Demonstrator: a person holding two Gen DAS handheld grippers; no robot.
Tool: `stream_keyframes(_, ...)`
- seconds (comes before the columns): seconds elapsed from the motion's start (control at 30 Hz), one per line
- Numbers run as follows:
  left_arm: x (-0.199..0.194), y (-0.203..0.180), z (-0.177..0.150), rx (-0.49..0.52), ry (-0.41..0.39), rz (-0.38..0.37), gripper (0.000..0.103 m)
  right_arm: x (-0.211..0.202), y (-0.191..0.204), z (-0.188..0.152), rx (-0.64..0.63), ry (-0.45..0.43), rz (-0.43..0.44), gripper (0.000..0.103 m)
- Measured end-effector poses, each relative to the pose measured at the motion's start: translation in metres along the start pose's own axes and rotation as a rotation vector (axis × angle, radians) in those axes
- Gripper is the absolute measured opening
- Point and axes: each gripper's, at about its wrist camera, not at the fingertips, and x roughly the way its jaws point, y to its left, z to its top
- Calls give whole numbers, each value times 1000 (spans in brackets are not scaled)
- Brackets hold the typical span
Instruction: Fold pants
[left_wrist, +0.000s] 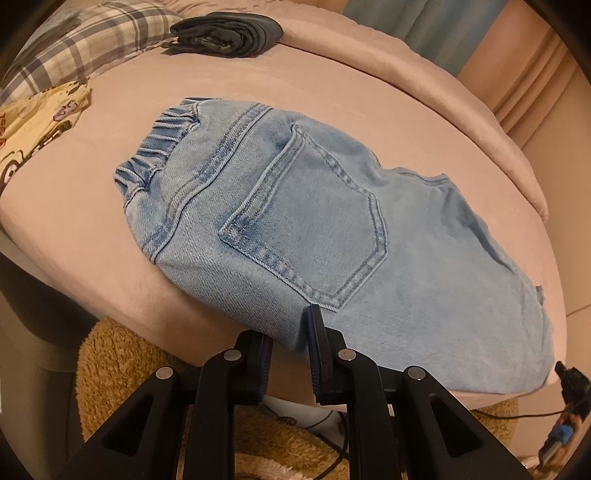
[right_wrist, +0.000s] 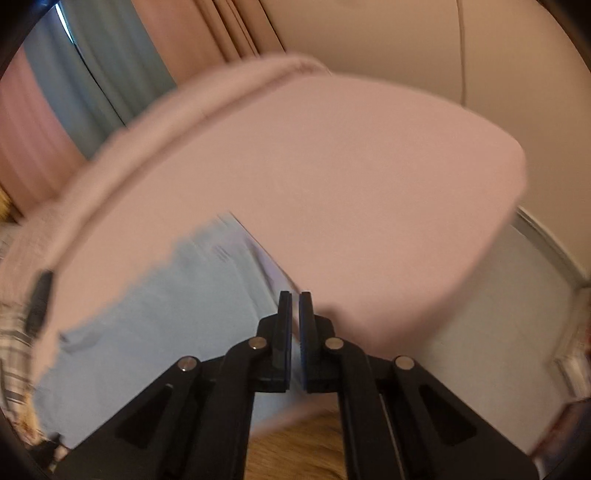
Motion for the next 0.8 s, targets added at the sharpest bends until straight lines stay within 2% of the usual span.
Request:
stream_keyframes(0.03,0,-1,0,1,1,1,14,6,-2,0,8,20,-17,8)
stream_keyframes(0.1,0,0,0,-2,1,-3,14,9,2,5,32,30,15,10)
stream_keyframes(0.13,0,1,0,-4,1,-6,14,9,6,14,39,36,53,18)
stream_keyframes(0.17,0,2,0,-6,0,-9,14,8,9,16,32,32,74,35)
stream_keyframes(0.23,0,3,-1,-11,-1,-13,14,12,24,32,-16,16,129,59)
stream_keyframes(0.33,1,3,-1,-12,-1,-14,14,35,47,41,-93,59,147,57)
stream_keyframes(0.4,1,2,-1,-13,0,-16,14,56,64,46,-158,101,108,46)
stream_keyframes(0.43,1,3,-1,-14,1,-18,14,64,69,44,-189,110,87,14)
stream_keyframes(0.47,1,4,0,-15,2,-21,14,72,75,43,-232,115,56,5)
stream_keyframes(0.5,0,5,0,-17,5,-26,14,78,81,39,-273,112,15,1)
stream_keyframes(0.57,0,6,1,-20,10,-31,14,71,88,37,-319,56,-24,1)
stream_keyframes(0.6,-1,6,1,-20,11,-32,14,65,90,38,-315,30,-17,1)
stream_keyframes(0.73,-2,6,2,-15,10,-28,14,35,102,61,-290,-70,73,1)
stream_keyframes(0.8,-3,6,1,-15,9,-28,14,31,112,75,-304,-89,90,2)
